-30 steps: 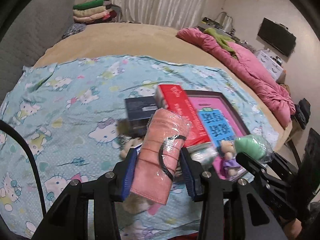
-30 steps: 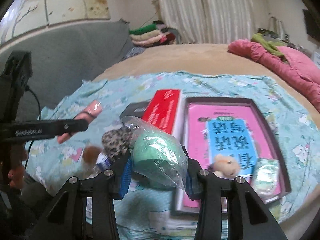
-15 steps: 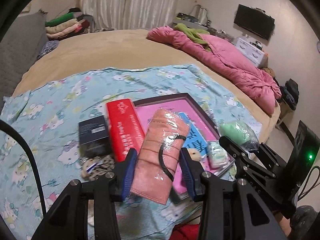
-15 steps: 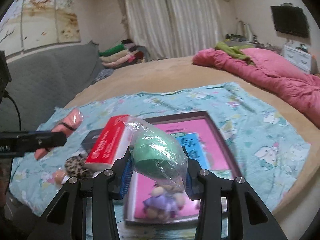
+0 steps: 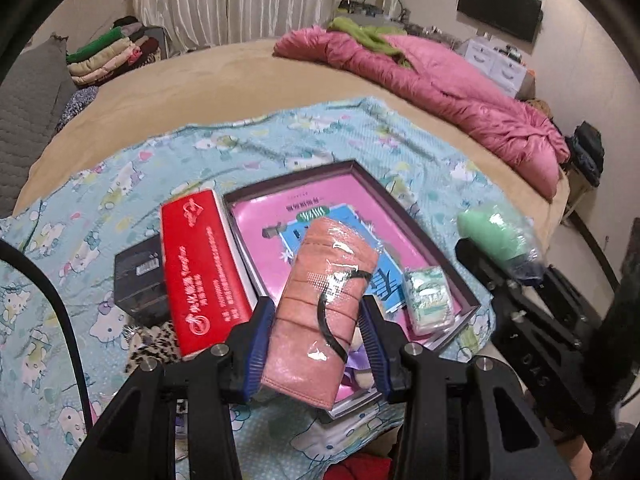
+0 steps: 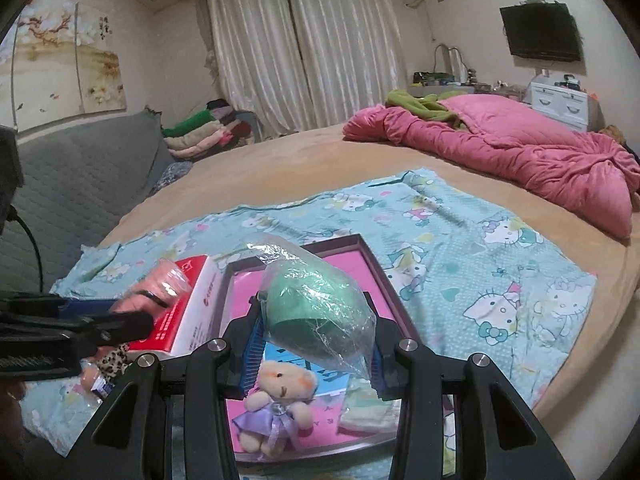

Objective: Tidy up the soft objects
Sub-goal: 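Carry the towel with left tool to the book tray while right carries ball, then lower the towel beside the bear, open left tool while right releases ball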

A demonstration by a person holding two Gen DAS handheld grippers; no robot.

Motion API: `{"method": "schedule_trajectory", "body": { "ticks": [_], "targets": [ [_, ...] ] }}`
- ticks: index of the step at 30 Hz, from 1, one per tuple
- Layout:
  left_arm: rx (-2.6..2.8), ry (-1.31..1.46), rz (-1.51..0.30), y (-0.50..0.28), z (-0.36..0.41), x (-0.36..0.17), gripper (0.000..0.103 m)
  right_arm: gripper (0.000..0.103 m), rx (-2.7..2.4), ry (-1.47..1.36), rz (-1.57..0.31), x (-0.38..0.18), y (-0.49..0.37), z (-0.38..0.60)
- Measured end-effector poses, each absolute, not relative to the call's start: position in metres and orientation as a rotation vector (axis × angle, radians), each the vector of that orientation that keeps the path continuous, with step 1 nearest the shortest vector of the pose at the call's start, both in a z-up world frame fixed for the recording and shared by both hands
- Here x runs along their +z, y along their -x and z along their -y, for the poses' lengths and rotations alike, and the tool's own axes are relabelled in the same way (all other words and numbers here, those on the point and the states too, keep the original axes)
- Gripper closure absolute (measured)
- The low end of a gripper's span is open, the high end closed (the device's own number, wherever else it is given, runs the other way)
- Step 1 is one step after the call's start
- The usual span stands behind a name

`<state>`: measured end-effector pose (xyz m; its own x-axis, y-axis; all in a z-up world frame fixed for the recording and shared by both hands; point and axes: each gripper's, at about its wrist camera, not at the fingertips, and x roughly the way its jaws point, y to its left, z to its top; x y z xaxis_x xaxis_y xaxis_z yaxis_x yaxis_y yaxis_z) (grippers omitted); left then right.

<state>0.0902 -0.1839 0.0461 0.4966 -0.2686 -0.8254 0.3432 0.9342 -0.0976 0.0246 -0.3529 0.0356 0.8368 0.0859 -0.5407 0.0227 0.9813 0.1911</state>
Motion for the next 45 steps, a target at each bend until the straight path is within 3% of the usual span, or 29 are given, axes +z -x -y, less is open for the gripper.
{"method": "schedule_trajectory", "body": {
  "ticks": [26,45],
  "targets": [
    [-0.339,-0.235,-1.144,-0.11,0.225,-0.029,0.059,0.059,0.016,-0.254,-0.791,-0.014,-0.048,0.372],
    [-0.347,-0.219,-1.182,-0.11,0.221,-0.043,0.057,0.058,0.105,-0.265,-0.964,-0.05,-0.061,0.356]
  ]
}}
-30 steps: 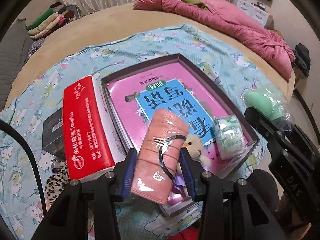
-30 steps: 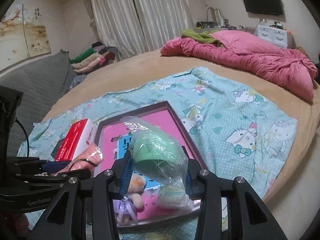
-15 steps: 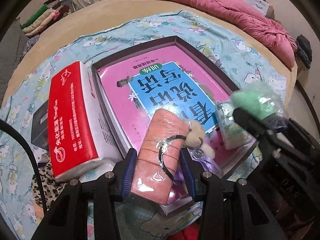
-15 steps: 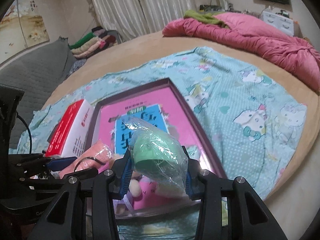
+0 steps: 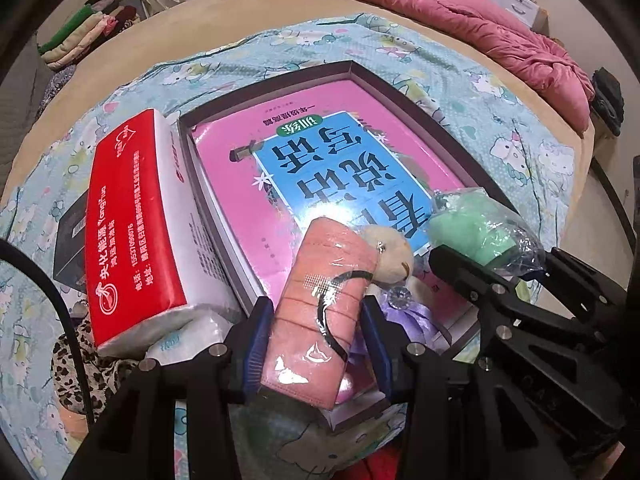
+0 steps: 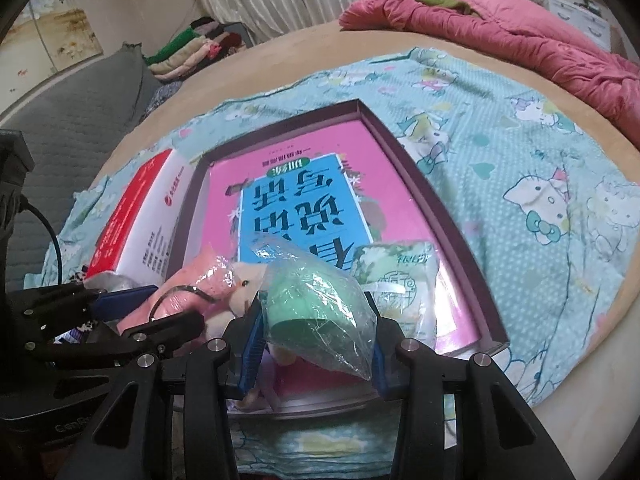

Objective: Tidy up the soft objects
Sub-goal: 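Lower the towel beside the bear, open left tool while right releases ball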

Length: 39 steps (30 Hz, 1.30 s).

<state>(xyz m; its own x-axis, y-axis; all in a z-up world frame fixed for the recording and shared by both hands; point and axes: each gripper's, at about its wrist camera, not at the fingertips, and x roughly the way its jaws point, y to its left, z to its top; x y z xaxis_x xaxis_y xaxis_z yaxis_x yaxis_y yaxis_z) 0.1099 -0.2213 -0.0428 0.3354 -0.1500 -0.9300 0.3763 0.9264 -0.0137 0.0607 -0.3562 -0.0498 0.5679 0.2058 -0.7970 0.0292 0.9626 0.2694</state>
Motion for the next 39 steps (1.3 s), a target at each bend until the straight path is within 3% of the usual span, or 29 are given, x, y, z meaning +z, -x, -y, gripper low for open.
{"method": "schedule_trajectory", "body": {
  "ticks": [15,18,21,39],
  "targets": [
    [-0.36,-0.177,-1.201,-0.111,0.219,-0.046,0.056,0.057,0.066,-0.243,-0.959,-0.052,-0.063,0.36],
    [-0.367,-0.179,-1.199,-0.11,0.22,-0.045,0.055,0.054,0.07,-0.26,-0.951,-0.05,-0.062,0.363],
    [-0.368,-0.18,-1.205,-0.109,0.22,-0.047,0.055,0.045,0.079,-0.289,-0.946,-0.051,-0.062,0.366],
    [-0.413,-0.125,-1.205,-0.105,0.213,-0.041,0.044,0.041,0.038,-0.34,-0.784,-0.024,-0.051,0.38]
  ]
}}
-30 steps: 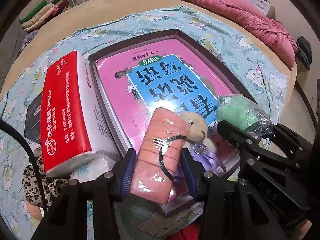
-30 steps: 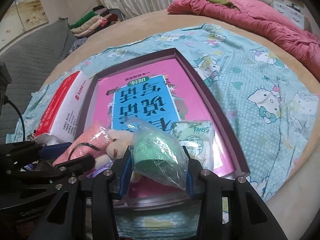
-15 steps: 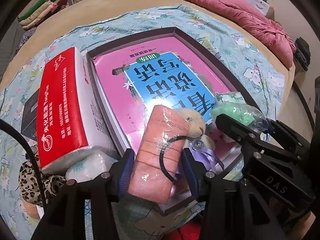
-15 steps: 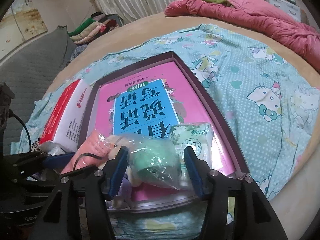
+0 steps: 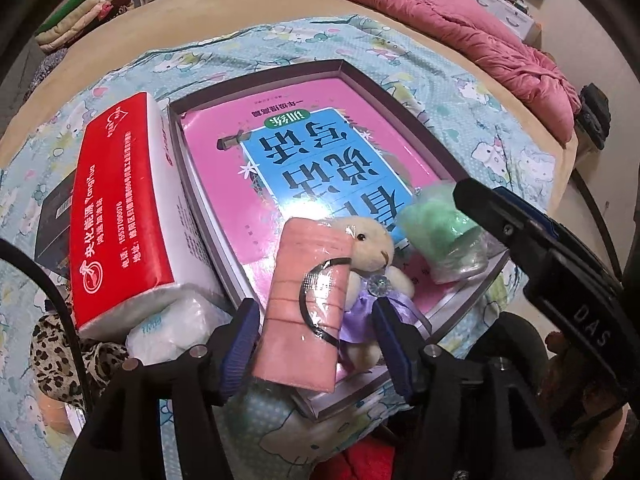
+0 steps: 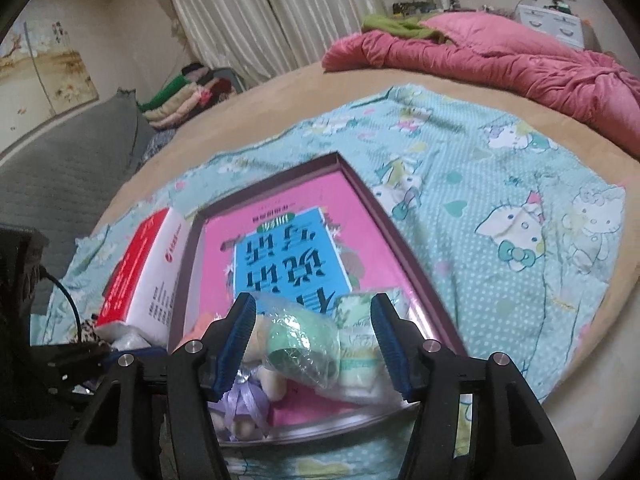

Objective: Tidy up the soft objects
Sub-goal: 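Lower the towel beside the bear, open left tool while right releases ball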

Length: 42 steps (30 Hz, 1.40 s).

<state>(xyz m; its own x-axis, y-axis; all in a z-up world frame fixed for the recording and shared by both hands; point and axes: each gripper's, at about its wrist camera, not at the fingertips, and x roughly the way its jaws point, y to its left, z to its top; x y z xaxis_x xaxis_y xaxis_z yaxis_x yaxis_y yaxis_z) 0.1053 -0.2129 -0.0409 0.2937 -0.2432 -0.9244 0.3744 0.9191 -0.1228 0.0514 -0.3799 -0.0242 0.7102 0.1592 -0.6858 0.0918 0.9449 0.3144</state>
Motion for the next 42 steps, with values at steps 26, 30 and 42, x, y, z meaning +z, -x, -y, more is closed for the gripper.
{"method": "schedule_trajectory", "body": {
  "ticks": [26,30,42],
  "targets": [
    [-0.414,-0.115,-1.094,-0.084,0.202,0.0,0.027,0.025,-0.016,-0.296,-0.693,-0.009,-0.042,0.382],
    [-0.406,-0.111,-1.086,-0.078,0.195,0.007,0.026,0.024,-0.03,-0.275,-0.661,-0.002,-0.038,0.38],
    [-0.393,-0.092,-1.046,-0.063,0.172,0.025,0.026,0.022,-0.022,-0.201,-0.624,0.022,-0.029,0.358]
  ]
}}
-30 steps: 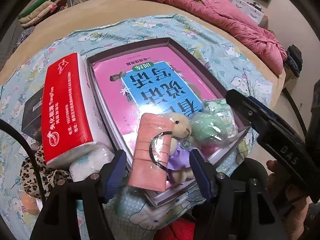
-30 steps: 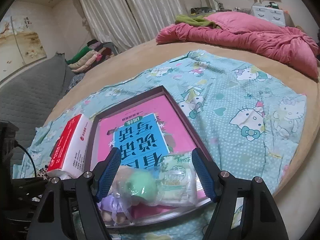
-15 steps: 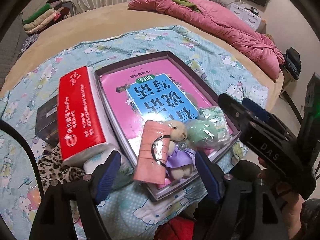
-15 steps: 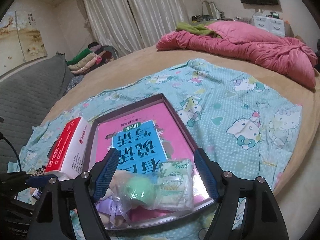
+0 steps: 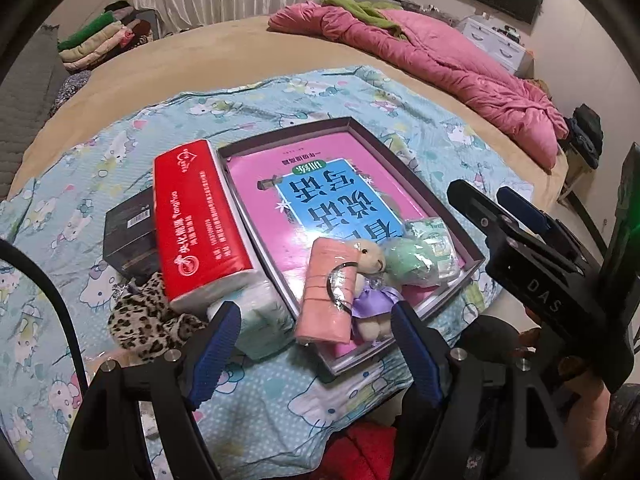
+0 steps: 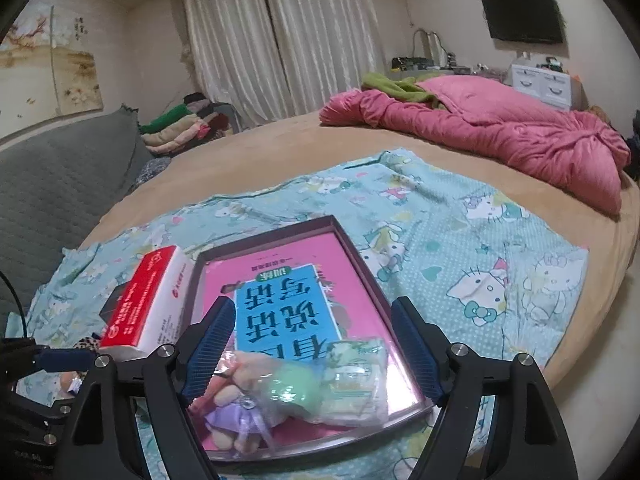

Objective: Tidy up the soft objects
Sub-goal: 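Lower the towel beside the bear, open left tool while right releases ball, then move both tools back over the pile beside the tray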

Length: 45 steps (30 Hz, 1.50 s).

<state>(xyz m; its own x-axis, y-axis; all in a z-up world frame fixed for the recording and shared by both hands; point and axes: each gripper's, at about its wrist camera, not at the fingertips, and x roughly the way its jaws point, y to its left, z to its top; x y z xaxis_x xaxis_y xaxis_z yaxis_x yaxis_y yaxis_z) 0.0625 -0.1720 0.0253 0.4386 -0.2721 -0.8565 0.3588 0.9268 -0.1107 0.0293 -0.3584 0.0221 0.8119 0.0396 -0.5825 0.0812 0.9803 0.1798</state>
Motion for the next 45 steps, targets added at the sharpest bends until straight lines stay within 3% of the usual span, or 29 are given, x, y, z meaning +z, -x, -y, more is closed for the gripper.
{"method": "schedule_trajectory", "body": {
  "ticks": [19,45],
  "targets": [
    [-0.293,-0.005,-0.969,-0.045,0.097,0.059,0.025,0.021,0.153,-0.118,-0.601,0.075,-0.009,0.283],
    [-0.013,0.198,-0.969,-0.032,-0.059,0.046,0.025,0.02,0.245,0.019,-0.646,0.072,0.002,0.228]
  ]
}}
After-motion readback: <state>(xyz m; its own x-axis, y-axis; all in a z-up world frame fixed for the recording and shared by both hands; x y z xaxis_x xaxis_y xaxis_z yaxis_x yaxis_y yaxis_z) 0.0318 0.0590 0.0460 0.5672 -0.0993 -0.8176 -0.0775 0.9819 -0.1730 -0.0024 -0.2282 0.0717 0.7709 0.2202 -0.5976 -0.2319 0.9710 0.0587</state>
